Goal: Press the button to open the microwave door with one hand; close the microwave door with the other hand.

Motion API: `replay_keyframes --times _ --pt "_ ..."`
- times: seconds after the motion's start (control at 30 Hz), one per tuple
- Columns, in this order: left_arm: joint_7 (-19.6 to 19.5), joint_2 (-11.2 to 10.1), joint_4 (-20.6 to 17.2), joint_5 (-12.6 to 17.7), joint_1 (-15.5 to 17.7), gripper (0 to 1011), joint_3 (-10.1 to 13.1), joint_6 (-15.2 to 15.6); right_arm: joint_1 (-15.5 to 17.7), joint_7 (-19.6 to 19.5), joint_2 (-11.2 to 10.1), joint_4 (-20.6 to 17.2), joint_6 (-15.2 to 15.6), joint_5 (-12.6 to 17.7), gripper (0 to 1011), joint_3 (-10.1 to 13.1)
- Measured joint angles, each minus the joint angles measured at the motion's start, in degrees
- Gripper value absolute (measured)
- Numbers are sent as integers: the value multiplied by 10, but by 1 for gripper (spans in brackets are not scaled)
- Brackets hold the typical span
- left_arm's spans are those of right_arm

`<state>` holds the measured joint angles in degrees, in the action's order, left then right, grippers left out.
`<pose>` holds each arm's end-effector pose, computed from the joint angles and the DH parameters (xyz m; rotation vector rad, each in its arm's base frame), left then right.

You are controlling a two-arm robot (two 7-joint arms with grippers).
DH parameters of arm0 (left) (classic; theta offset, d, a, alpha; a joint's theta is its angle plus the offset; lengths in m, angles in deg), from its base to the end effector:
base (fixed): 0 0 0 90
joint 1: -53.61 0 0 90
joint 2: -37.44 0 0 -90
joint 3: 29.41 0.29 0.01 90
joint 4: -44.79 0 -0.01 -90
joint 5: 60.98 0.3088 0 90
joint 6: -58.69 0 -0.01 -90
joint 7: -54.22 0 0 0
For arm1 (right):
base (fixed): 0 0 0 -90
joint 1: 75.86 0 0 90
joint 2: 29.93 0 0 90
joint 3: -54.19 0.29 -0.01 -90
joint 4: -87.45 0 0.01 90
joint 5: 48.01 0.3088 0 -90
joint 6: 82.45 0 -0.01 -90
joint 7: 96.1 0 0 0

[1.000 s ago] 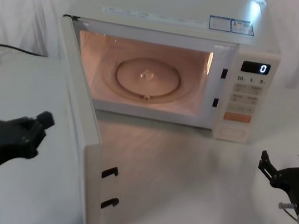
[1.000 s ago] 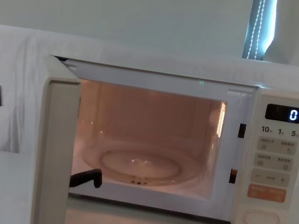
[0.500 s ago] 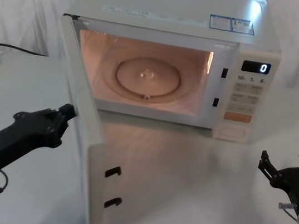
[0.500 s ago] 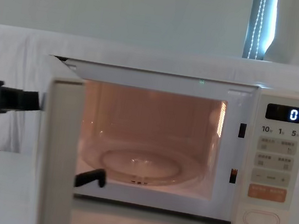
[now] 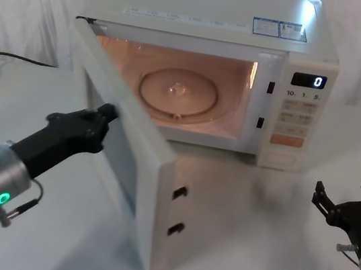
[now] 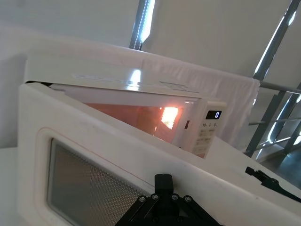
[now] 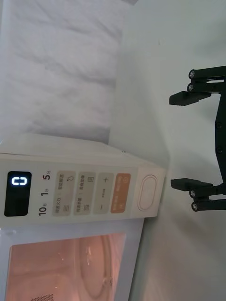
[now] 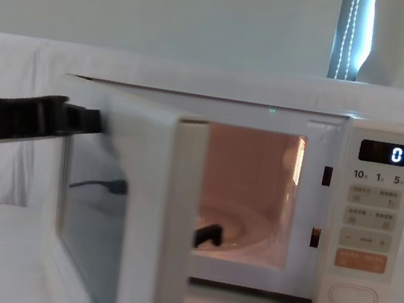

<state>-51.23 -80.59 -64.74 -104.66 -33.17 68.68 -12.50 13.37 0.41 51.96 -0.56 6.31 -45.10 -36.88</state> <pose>0.3211 0.0508 -0.1764 -0.1417 0.2029 0.9311 0.3323 -0.0378 -0.3042 -0.0751 -0.0651 -1.4405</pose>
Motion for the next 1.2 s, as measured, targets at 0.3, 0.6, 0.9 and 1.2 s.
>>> replay_keyframes --times 0.3,0.6,0.9,1.2 --pt "21 15 50 15 61 0 55 -3 0 0 0 0 0 0 1002 0" --pt "45 31 81 22 102 0 88 -9 0 0 0 0 0 0 1002 0" --pt "62 51 113 37 140 0 116 -15 0 0 0 0 0 0 1002 0" --pt "76 79 156 63 179 0 136 -17 0 0 0 0 0 0 1002 0"
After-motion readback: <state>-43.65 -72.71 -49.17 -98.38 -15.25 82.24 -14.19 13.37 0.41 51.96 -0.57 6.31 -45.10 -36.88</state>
